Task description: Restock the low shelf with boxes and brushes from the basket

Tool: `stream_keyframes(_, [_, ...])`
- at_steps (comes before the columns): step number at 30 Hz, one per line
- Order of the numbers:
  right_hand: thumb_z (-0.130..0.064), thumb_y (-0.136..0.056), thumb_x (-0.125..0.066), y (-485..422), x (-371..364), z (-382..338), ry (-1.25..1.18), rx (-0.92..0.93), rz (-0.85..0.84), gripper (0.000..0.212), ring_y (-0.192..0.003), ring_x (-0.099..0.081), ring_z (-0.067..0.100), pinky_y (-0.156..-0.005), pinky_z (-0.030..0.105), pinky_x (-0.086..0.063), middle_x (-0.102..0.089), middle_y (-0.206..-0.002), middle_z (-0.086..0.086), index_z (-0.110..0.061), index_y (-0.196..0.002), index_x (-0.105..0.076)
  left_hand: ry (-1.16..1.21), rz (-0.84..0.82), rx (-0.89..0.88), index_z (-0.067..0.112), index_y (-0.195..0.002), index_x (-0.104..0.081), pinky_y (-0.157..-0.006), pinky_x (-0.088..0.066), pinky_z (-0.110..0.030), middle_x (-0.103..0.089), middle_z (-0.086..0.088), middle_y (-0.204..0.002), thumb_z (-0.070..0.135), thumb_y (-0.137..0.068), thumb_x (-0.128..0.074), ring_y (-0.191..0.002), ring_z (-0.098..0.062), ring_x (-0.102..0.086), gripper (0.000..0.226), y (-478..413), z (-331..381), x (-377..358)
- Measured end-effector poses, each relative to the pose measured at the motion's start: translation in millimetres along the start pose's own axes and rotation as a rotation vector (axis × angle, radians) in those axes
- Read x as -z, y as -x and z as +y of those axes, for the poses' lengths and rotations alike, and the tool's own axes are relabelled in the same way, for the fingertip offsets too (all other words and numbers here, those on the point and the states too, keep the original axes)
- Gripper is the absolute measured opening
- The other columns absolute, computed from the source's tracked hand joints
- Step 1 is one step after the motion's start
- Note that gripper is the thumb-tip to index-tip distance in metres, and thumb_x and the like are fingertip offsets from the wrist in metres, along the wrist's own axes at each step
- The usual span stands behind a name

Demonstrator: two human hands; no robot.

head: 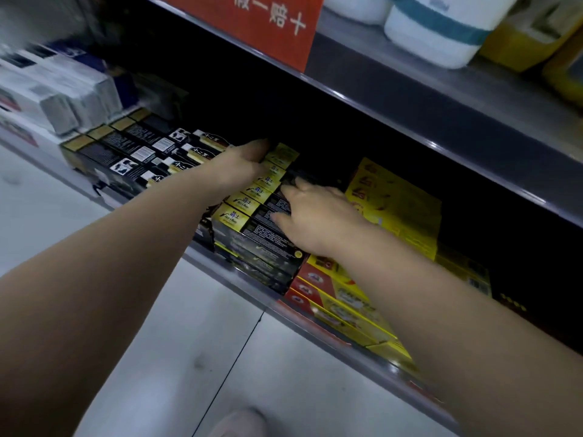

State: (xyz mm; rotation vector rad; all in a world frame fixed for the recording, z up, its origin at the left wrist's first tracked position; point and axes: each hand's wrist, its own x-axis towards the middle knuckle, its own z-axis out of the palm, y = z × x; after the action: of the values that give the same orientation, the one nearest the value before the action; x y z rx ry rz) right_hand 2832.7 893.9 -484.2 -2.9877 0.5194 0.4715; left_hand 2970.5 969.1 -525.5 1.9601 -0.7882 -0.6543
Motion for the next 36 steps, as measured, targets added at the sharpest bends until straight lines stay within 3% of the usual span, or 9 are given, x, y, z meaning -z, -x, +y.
stream_keyframes(5, [-0.045, -0.098, -0.035, 2, -6, 5, -0.057, 0.015, 0.007, 0.054, -0.139, -0.028, 0.029, -0.112, 0.037, -0.018, -0.024, -0.155, 0.009, -0.017, -0.144, -0.031, -0.062, -0.053, -0.033, 0.018, -0.149, -0.021, -0.1, -0.021, -0.013, -0.028, 0.0, -0.153, 0.004, -0.093, -0.048, -0.139, -0.011, -0.027, 0.064, 1, -3, -3])
stream_keyframes(11, [-0.038, -0.096, -0.044, -18, 4, 26, -0.206, -0.094, 0.065, 0.059, -0.142, -0.021, 0.027, -0.115, 0.037, -0.023, -0.01, -0.158, 0.004, -0.019, -0.148, -0.024, -0.059, 0.005, 0.029, 0.018, -0.148, -0.023, -0.107, -0.029, -0.03, -0.033, -0.007, -0.151, 0.015, -0.089, -0.058, -0.137, -0.023, -0.033, 0.068, -9, -5, 0])
stream_keyframes(14, [-0.036, -0.098, -0.042, -34, 10, 36, -0.232, -0.199, 0.034, 0.061, -0.145, -0.009, 0.028, -0.118, 0.04, -0.014, -0.004, -0.159, 0.004, -0.02, -0.15, -0.015, -0.028, 0.001, 0.058, 0.014, -0.147, -0.025, -0.108, -0.028, -0.03, -0.035, -0.008, -0.15, 0.015, -0.088, -0.059, -0.137, -0.025, -0.034, 0.068, -17, -2, -1])
stream_keyframes(17, [-0.029, -0.1, -0.038, -44, 11, 37, -0.128, -0.265, 0.002, 0.054, -0.144, -0.013, 0.031, -0.117, 0.04, -0.009, -0.017, -0.157, 0.008, -0.017, -0.148, -0.019, -0.044, -0.02, 0.083, 0.012, -0.147, -0.026, -0.113, -0.026, -0.034, -0.034, -0.009, -0.151, 0.014, -0.091, -0.056, -0.138, -0.025, -0.032, 0.064, -23, 0, -3])
stream_keyframes(21, [-0.025, -0.1, -0.037, -50, 8, 35, 0.008, -0.307, -0.007, 0.041, -0.141, -0.024, 0.029, -0.118, 0.044, 0.001, -0.04, -0.145, 0.011, -0.013, -0.139, -0.04, -0.049, -0.026, 0.078, 0.012, -0.146, -0.028, -0.107, -0.027, -0.03, -0.035, -0.009, -0.15, 0.013, -0.094, -0.053, -0.137, -0.025, -0.034, 0.058, -26, -3, -6])
stream_keyframes(25, [-0.026, -0.099, -0.04, -56, 9, 34, 0.017, -0.367, -0.007, 0.042, -0.141, -0.021, 0.03, -0.118, 0.043, 0.002, -0.04, -0.145, 0.013, -0.011, -0.139, -0.041, -0.098, -0.018, 0.067, 0.012, -0.146, -0.029, -0.097, -0.027, -0.023, -0.036, -0.009, -0.149, 0.014, -0.096, -0.049, -0.136, -0.024, -0.035, 0.054, -27, -5, -8])
stream_keyframes(29, [-0.034, -0.1, -0.038, -46, 7, 34, -0.106, -0.295, 0.068, 0.045, -0.139, -0.025, 0.031, -0.118, 0.042, -0.008, -0.038, -0.146, 0.012, -0.013, -0.14, -0.039, -0.165, -0.02, 0.045, 0.014, -0.146, -0.03, -0.106, -0.029, -0.03, -0.038, -0.009, -0.148, 0.018, -0.097, -0.047, -0.135, -0.025, -0.037, 0.053, -23, 1, -7])
stream_keyframes(33, [-0.031, -0.098, -0.043, 0, -1, 37, -0.386, -0.138, 0.271, 0.043, -0.127, -0.043, 0.02, -0.099, 0.025, -0.034, -0.041, -0.144, 0.002, -0.018, -0.138, -0.042, -0.189, 0.041, -0.051, 0.017, -0.145, -0.032, -0.104, -0.03, -0.026, -0.041, -0.005, -0.147, 0.027, -0.096, -0.048, -0.131, -0.019, -0.041, 0.053, 0, 8, -1])
stream_keyframes(36, [-0.034, -0.094, -0.045, 77, -17, 48, -0.541, -0.041, 0.426, 0.033, -0.112, -0.044, -0.008, -0.088, 0.005, -0.029, -0.049, -0.128, -0.022, -0.029, -0.126, -0.054, -0.034, 0.117, -0.184, 0.034, -0.14, -0.039, -0.103, -0.032, -0.026, -0.045, 0.017, -0.141, 0.031, -0.094, -0.05, -0.123, 0.003, -0.044, 0.048, 52, 4, 10])
